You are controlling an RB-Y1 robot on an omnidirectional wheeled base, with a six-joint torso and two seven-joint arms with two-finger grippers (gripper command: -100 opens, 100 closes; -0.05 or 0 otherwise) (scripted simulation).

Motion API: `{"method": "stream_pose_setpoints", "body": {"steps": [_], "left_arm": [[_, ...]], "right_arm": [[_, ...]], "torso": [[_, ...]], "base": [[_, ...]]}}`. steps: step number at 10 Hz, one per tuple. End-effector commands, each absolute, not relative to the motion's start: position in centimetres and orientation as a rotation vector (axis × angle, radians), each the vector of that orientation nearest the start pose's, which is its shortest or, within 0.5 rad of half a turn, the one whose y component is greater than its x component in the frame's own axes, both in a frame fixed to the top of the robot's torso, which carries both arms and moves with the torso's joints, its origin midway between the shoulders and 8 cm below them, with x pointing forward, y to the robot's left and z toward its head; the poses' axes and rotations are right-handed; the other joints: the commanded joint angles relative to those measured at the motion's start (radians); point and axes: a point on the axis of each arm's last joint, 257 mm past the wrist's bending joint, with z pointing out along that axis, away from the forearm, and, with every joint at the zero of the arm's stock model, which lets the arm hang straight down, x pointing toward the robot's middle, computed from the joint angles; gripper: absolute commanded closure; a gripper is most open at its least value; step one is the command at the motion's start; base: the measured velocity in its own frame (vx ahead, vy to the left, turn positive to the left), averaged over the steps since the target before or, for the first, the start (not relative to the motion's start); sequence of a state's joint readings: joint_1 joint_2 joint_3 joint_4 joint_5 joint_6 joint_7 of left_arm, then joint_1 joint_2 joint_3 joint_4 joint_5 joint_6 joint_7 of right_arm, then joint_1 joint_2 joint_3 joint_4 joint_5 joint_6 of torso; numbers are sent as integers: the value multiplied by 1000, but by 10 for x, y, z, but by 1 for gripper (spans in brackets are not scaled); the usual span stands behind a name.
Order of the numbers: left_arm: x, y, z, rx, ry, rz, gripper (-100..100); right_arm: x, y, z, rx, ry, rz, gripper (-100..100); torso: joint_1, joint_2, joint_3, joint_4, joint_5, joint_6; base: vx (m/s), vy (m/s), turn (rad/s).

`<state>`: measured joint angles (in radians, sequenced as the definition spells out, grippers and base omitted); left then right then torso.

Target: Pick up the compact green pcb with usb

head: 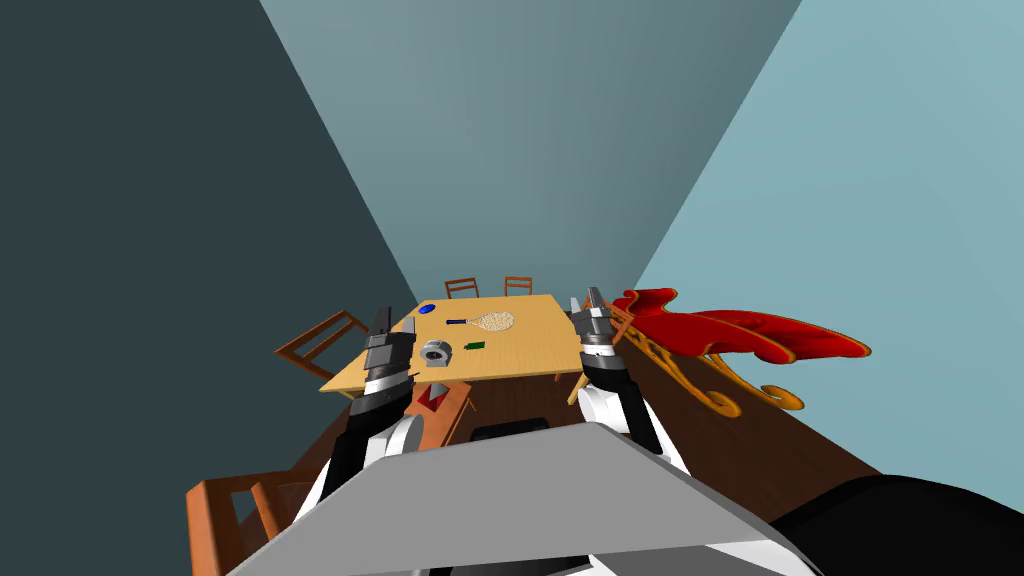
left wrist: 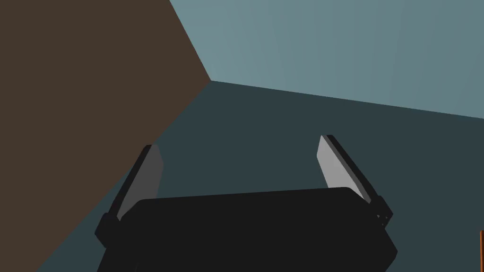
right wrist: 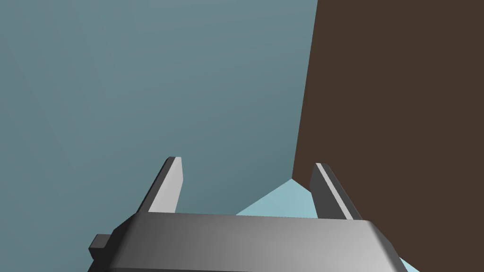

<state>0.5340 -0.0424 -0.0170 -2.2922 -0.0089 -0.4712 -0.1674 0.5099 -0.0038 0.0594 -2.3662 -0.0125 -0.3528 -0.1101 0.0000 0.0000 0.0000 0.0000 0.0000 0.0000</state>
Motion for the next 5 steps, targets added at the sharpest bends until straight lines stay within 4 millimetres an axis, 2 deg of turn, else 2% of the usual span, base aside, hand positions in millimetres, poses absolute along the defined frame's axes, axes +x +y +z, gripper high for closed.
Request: {"method": "stream_pose_setpoints", "body": {"steps": [1, 3, 5], "left_arm": [[352, 281, -1, -670, 711, -1144, -100], [363, 283, -24, -702, 776, -1153, -100], [375, 289, -55, -755, 856, -1157, -100]], "right_arm": [[352, -262, 31, 773, 626, 1452, 0], [352, -262, 31, 773, 626, 1452, 0], [353, -262, 31, 773, 626, 1452, 0]], "torso": [[0, 0, 0, 0, 0, 0], [0, 1, 0, 0, 0, 0], [-1, 1, 1, 0, 0, 0]], "base": [[-5, -9, -107], [-16, -11, -188], [-20, -20, -153]]}}
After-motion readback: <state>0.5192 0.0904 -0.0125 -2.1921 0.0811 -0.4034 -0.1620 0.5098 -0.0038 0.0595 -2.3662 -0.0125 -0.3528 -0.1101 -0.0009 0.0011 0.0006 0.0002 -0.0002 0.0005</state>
